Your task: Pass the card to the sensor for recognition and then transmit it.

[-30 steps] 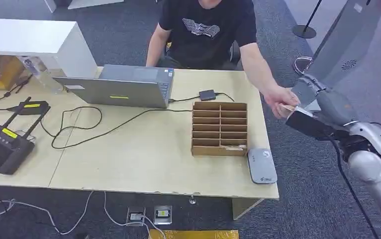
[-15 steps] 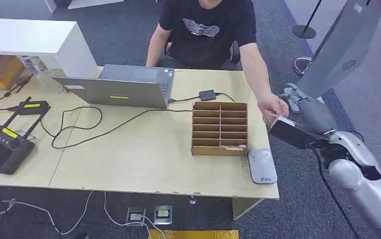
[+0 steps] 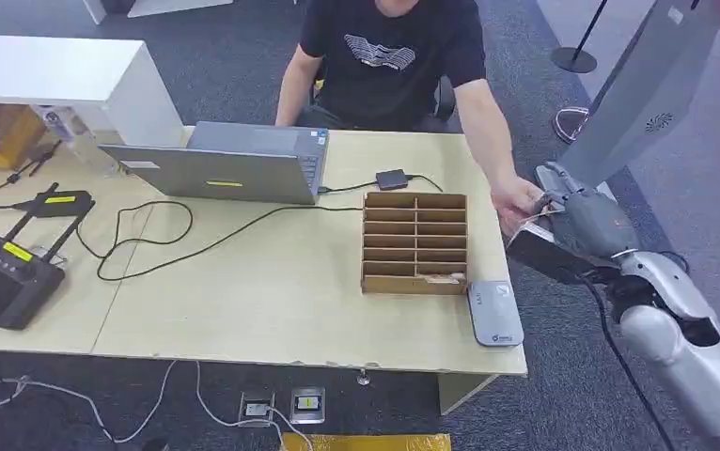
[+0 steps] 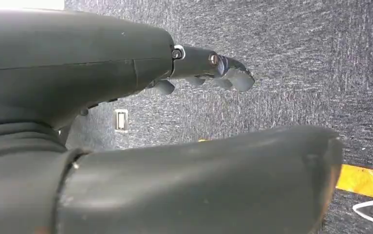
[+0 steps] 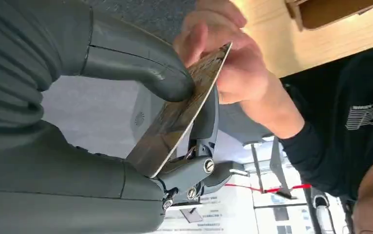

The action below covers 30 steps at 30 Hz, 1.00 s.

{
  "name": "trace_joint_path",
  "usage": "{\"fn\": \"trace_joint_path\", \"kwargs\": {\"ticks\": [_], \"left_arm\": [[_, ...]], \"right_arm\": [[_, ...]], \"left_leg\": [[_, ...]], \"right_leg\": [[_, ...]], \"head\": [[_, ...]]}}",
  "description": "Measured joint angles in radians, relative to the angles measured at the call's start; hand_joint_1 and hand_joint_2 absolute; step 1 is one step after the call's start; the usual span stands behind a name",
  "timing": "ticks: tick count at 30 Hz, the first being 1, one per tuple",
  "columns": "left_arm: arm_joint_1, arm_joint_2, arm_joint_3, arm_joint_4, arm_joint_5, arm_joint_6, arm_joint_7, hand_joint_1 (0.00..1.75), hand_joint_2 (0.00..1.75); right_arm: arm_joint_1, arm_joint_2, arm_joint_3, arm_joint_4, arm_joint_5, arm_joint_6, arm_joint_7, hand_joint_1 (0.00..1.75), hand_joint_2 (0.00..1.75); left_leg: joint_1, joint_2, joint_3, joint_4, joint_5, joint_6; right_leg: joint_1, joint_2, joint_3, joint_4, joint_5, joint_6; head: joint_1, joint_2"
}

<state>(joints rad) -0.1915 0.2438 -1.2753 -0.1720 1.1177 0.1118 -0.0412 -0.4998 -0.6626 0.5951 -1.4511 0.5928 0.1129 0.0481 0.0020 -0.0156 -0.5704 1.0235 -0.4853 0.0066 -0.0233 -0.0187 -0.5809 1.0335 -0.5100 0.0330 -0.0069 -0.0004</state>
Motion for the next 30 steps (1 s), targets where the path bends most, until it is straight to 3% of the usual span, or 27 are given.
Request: {"fn": "trace_joint_path", "kwargs": {"ticks": [12, 30], "left_arm": [[0.000, 0.000, -0.001, 0.000, -0.012, -0.011, 0.002, 0.00, 0.00], [0.000, -0.001, -0.001, 0.000, -0.008, -0.011, 0.013, 0.00, 0.00]], "right_arm": [[0.076, -0.036, -0.015, 0.000, 0.001, 0.004, 0.023, 1.75, 1.75], [0.164, 0.013, 0.038, 0.005, -0.063, -0.046, 0.039, 1.75, 1.75]], "left_leg": [[0.001, 0.001, 0.000, 0.000, -0.001, -0.002], [0.001, 0.001, 0.000, 0.000, -0.002, -0.003]], "right_leg": [[0.000, 0.001, 0.000, 0.000, 0.000, 0.000], [0.001, 0.002, 0.000, 0.000, 0.000, -0.001]], "head": [[0.000, 0.000], [0.000, 0.000]]}}
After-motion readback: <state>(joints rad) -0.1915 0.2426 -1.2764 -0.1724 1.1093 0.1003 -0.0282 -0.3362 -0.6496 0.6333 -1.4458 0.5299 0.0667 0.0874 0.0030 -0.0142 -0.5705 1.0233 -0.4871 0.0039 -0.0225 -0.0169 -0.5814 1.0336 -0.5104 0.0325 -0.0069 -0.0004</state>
